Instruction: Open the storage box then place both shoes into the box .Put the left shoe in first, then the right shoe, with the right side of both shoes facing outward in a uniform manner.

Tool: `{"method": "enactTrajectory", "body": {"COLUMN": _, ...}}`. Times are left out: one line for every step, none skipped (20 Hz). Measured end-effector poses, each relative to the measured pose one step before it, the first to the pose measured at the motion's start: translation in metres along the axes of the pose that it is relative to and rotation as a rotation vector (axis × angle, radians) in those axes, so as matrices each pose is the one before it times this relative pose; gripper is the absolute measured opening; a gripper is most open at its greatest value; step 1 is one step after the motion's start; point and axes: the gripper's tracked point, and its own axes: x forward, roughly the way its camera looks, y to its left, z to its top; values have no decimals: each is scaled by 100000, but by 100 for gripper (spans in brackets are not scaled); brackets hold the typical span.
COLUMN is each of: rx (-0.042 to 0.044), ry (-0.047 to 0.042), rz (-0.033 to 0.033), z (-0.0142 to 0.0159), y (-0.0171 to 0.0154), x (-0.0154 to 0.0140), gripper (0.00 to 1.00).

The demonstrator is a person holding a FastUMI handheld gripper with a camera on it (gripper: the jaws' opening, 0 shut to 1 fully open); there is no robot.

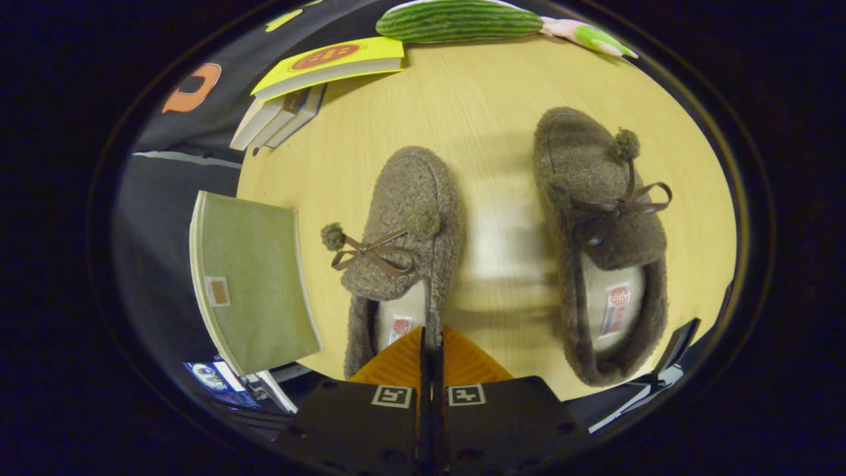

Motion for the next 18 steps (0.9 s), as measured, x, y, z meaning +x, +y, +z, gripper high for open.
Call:
{"method": "enactTrajectory", "body": {"rx": 496, "ry": -658, "rz": 1399, "z": -229, "y": 627, "x": -608, "gripper": 6}}
{"method": "enactTrajectory", "body": {"rx": 468, "ry": -950, "rz": 1651, "z": -228, "y": 775, "x": -710, "gripper": 6}}
{"method": "enactTrajectory", "body": {"rx": -147, "ry": -1328, "rz": 1577, "z": -261, "y": 812, "x": -731, "gripper": 6}}
{"method": "enactTrajectory", "body": {"rx": -664, "ry": -1140, "rz": 1435, "z": -326, "y": 989, "x": -927, "gripper": 6}}
{"method": "enactTrajectory", "body": {"rx": -355, "ry": -1180, "rz": 1600, "z": -363, "y": 1209, "x": -1112, "gripper": 6}}
{"method": "enactTrajectory", "body": {"rx": -252, "ry": -1088, "rz": 1932, "z": -331, "y": 1365, "x": -1078, "gripper": 6}}
{"method": "enactTrajectory", "body": {"rx": -521, "ry": -1319, "rz": 1768, "z": -139, "y": 1445, "x": -1073, "gripper": 6}}
{"method": "enactTrajectory", "body": {"rx": -384, "ry": -1644, "rz": 1468, "z": -32, "y": 1474, "x": -1151, "gripper": 6}}
{"method": "enactTrajectory", "body": {"rx": -349, "ry": -1597, "rz": 1343, "z": -21, "y": 1644, "x": -1108, "gripper": 6}}
{"method": "enactTrajectory", "body": {"rx": -575, "ry": -1491, "rz": 1500, "z": 121, "y": 1735, "x": -935, "gripper": 6}}
{"method": "enactTrajectory", "body": {"rx": -778, "ry": -1722, "rz": 1112, "z": 208, "y": 1797, "x": -815, "gripper": 6}}
{"method": "enactTrajectory", "body": {"rx": -1546, "ry": -2161, "rz": 1294, "z": 382, "y": 1848, "x": -630, "gripper": 6}}
{"method": "enactTrajectory", "body": {"rx": -1467, "ry": -2440, "rz": 1101, "z": 505, "y": 1839, "x": -414, "gripper": 6}}
{"method": "enactTrajectory", "body": {"rx": -2071, "ry": -2178, "rz": 1315, "z": 308, "y": 1984, "x": -109, "gripper": 6}}
{"method": "enactTrajectory", "body": {"rx": -1488, "ry": -1974, "rz": 1436, "z": 323, "y": 1795, "x": -307, "gripper": 6}}
{"method": "enactTrajectory", "body": {"rx": -1509, "ry": -867, "rz": 1770, "z": 75, "y": 1978, "x": 19, "gripper": 6}}
{"method": "enactTrajectory", "body": {"rx": -602, "ry": -120, "rz": 1927, "z": -12, "y": 2008, "x": 250, "gripper": 6}}
{"method": "enactTrajectory", "body": {"rx": -126, "ry": 808, "rz": 2232, "z": -267, "y": 2098, "x": 351, "gripper": 6}}
